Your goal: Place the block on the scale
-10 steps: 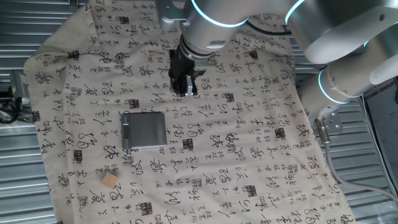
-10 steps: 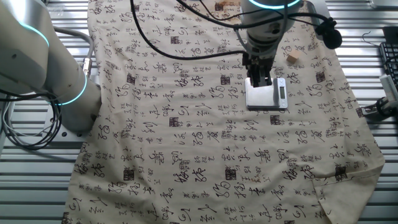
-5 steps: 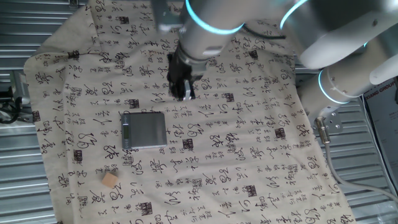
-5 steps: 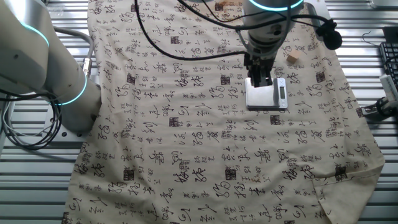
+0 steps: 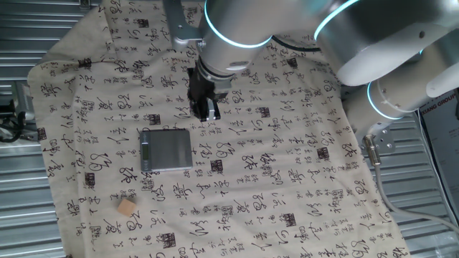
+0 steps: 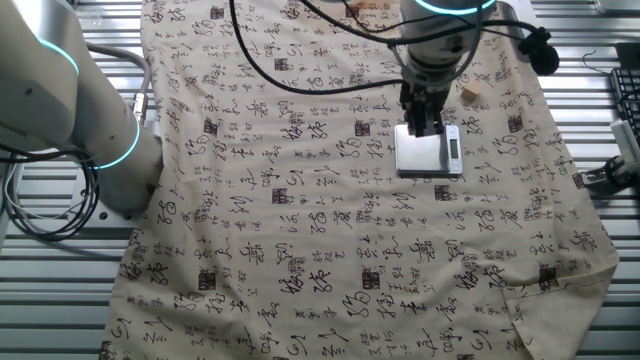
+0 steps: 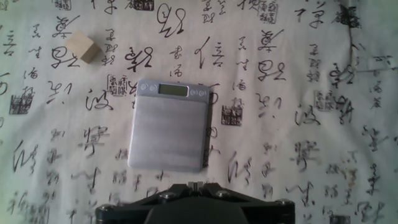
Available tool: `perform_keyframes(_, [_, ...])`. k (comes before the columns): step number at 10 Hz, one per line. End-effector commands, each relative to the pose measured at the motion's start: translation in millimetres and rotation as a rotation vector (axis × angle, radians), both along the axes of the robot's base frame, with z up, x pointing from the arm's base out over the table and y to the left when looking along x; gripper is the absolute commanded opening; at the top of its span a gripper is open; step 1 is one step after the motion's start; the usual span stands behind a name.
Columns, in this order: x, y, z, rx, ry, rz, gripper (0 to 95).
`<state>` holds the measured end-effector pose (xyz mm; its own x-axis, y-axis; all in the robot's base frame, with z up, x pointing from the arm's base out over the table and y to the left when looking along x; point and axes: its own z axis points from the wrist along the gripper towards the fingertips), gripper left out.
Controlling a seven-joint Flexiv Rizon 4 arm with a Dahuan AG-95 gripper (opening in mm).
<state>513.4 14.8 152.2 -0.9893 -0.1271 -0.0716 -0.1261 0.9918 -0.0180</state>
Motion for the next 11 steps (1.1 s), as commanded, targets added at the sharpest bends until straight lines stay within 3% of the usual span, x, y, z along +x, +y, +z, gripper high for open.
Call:
perform_keyframes(1, [4.1,1.0,-4.2,0.000,0.003,0.001,0.0])
perform_keyframes(11, [33.8,27.2,-22.6,0.001,0.008,-0.006,0.0])
